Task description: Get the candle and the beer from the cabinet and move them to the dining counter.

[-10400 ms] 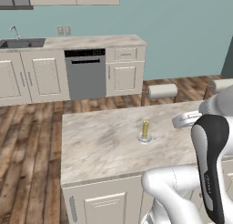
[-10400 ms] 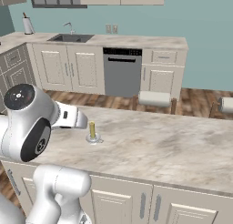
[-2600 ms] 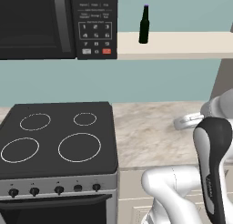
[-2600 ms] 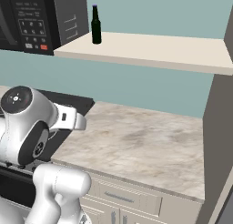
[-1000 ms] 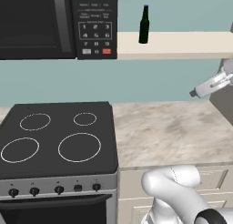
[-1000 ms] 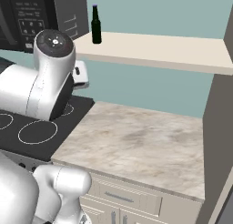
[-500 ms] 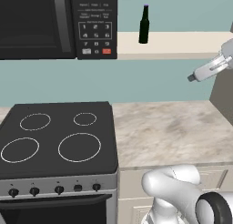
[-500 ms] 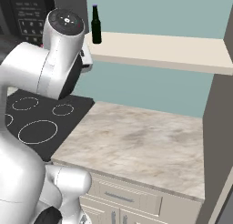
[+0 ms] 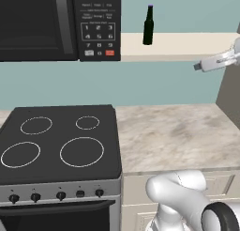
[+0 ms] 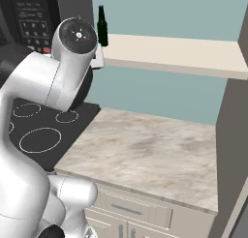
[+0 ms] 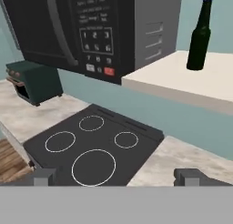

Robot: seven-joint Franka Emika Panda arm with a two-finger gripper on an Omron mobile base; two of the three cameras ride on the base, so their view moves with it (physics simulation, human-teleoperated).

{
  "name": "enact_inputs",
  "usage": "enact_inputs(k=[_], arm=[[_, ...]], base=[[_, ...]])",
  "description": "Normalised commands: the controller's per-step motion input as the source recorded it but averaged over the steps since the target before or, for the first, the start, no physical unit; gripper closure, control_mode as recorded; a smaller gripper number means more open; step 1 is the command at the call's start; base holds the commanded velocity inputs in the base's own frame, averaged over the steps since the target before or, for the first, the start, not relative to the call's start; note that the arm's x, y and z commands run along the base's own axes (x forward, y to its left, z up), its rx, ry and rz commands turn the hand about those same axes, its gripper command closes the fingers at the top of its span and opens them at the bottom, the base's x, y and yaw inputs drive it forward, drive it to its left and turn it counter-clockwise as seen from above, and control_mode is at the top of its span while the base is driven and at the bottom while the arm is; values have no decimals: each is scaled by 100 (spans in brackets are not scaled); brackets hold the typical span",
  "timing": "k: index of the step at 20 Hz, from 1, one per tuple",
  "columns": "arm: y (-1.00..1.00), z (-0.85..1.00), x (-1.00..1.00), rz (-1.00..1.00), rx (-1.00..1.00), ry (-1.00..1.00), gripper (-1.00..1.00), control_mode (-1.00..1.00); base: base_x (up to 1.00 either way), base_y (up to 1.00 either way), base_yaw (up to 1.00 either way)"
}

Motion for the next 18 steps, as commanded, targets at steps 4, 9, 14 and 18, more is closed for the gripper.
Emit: enact_inputs(k=[4, 9, 14, 18], arm=[[0, 10, 23, -15, 9, -25, -100, -100], [-4, 45, 36, -10, 2, 6, -100, -100], [-7, 54, 36, -1, 8, 21, -100, -100], [-16, 42, 30, 0, 14, 20, -100, -100]], base=[[0, 0, 0], [0, 0, 0], [0, 0, 0], [0, 0, 0]])
